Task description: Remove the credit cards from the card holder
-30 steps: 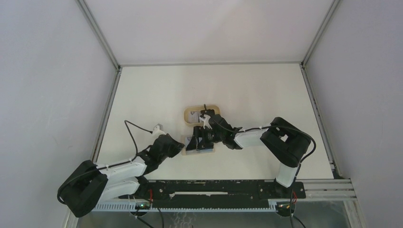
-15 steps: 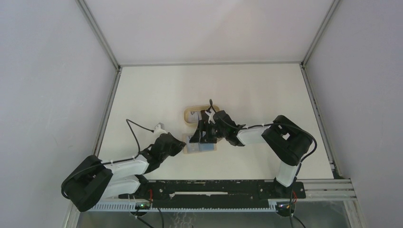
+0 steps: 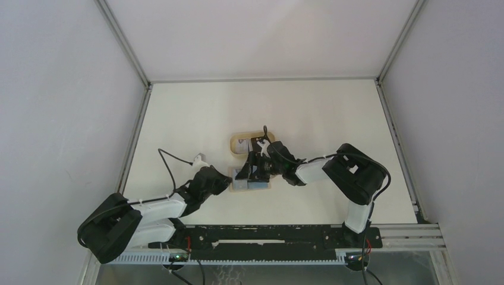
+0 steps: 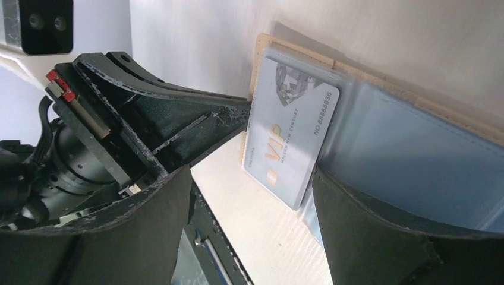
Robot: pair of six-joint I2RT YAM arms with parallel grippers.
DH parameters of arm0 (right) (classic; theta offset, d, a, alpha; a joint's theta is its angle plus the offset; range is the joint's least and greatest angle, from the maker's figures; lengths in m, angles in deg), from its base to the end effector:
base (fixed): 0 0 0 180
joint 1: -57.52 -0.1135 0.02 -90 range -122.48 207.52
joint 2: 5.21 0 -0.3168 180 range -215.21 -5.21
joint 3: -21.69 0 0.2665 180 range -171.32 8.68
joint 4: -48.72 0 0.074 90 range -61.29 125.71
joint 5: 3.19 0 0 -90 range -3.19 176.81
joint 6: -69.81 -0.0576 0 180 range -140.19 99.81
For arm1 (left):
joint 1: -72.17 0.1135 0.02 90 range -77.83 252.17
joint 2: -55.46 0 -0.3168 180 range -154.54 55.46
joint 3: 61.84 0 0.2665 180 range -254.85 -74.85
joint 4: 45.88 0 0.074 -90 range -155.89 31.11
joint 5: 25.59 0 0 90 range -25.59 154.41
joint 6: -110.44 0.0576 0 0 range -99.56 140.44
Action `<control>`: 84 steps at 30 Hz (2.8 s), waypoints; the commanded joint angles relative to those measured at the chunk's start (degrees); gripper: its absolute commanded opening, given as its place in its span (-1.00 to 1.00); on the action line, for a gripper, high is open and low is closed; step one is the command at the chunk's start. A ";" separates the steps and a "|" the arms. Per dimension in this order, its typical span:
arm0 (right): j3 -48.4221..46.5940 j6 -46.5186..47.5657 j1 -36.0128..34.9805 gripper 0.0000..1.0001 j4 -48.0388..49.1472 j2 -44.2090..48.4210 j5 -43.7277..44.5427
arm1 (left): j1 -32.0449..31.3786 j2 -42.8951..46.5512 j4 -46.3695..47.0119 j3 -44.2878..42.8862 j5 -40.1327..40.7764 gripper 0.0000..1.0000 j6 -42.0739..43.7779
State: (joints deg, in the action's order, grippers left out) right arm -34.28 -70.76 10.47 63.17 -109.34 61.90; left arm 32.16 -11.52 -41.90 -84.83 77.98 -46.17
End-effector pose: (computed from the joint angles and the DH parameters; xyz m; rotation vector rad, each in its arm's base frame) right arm 0.2412 0.2948 0.1521 -0.2149 2.4674 1.3479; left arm 0.1522 -0.1101 0.1364 -0.6665 2.2536 -0.7104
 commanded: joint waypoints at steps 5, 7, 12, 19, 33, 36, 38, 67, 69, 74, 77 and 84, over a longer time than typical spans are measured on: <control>4.69 -10.26 1.67 0.67 13.45 -1.58 -6.18 | -0.13 -2.45 -11.30 2.61 -0.29 -1.00 1.67; 5.26 -11.96 2.07 0.67 16.54 -1.96 -7.24 | -0.14 -2.68 -11.04 2.74 -0.41 -1.00 1.66; 5.45 -14.55 2.31 0.67 21.77 -2.90 -8.62 | -0.11 -2.98 -10.67 2.71 -0.57 -1.00 1.80; 5.43 -16.49 2.33 0.67 27.06 -4.07 -9.43 | -0.11 -2.94 -10.58 2.78 -0.76 -1.00 1.78; 7.01 -13.56 2.95 0.66 20.58 -0.29 -4.54 | -0.16 -2.80 -10.62 3.12 -0.98 -1.00 1.74; 7.01 -12.60 2.73 0.66 18.35 -0.38 -2.78 | -0.18 -2.85 -10.66 3.16 -0.99 -1.00 1.81; 7.01 -12.65 2.61 0.66 19.11 -1.25 -1.84 | -0.20 -2.98 -10.66 3.09 -0.98 -1.00 1.79; 0.77 -6.87 -0.20 0.72 -7.85 -0.50 12.92 | -0.21 -4.17 -12.25 2.00 -1.10 -1.00 2.23; 1.24 -8.03 -0.18 0.72 -3.24 -2.28 9.59 | -0.16 -4.50 -12.25 1.82 -1.16 -1.00 2.28; 2.90 -10.51 0.35 0.72 9.02 -4.41 1.73 | -0.20 -4.10 -12.42 1.88 -1.10 -1.00 2.33; 4.46 -11.70 0.88 0.73 13.87 -4.53 -0.55 | -0.16 -4.11 -12.43 1.84 -1.06 -1.00 2.29; 7.58 -17.13 2.02 0.70 27.65 -7.50 -5.58 | -0.24 -4.96 -12.17 1.45 -1.30 -1.00 2.63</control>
State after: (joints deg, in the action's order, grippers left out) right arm -28.59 -84.33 12.83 82.76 -114.30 61.40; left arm 32.20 -12.77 -40.61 -84.98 77.78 -46.15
